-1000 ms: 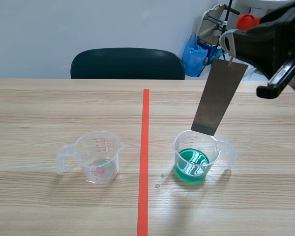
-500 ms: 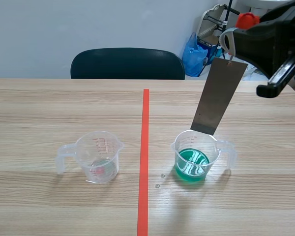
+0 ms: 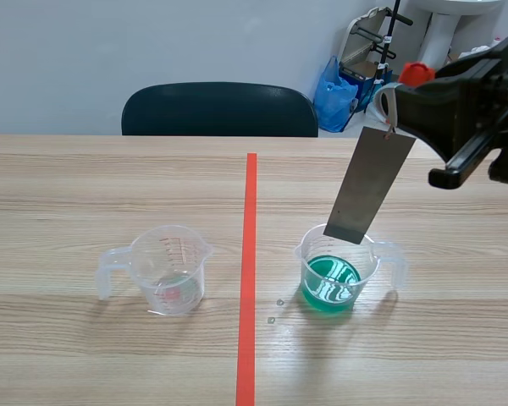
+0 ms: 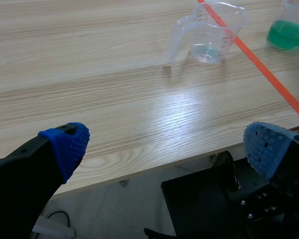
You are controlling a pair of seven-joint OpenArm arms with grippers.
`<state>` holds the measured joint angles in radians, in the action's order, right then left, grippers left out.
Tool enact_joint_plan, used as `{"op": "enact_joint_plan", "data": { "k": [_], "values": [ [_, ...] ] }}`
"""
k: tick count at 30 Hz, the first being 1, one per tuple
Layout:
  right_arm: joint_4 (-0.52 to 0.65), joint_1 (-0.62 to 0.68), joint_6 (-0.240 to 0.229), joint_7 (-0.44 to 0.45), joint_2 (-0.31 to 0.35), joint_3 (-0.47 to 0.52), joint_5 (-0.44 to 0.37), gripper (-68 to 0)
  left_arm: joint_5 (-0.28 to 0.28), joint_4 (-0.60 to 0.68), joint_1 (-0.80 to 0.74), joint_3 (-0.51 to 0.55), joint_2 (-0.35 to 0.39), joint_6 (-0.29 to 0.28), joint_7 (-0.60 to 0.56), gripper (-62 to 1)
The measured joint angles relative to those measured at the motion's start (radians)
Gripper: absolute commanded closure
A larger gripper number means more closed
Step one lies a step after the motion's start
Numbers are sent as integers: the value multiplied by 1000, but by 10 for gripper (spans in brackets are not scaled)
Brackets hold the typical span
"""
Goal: Do the redox reaction experiment
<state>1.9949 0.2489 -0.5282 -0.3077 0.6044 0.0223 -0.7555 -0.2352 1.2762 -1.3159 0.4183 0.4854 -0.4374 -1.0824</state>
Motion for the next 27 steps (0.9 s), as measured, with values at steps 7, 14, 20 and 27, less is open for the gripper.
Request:
{"op": "enact_joint_plan", "data": {
  "k": [7, 14, 20, 27],
  "values": [
    [-80, -2, 0, 100, 0, -52, 56, -20, 0, 0, 0, 0, 0, 0, 0, -623],
    [-158, -2, 0, 186, -1, -111, 117, -20, 0, 0, 0, 0, 0, 0, 0, -623],
    [-220, -2, 0, 276, -1, -138, 180, -20, 0, 0, 0, 0, 0, 0, 0, -623],
    [-298, -19, 0, 294, -71, -164, 288, -20, 0, 0, 0, 0, 0, 0, 0, -623]
  ]
}}
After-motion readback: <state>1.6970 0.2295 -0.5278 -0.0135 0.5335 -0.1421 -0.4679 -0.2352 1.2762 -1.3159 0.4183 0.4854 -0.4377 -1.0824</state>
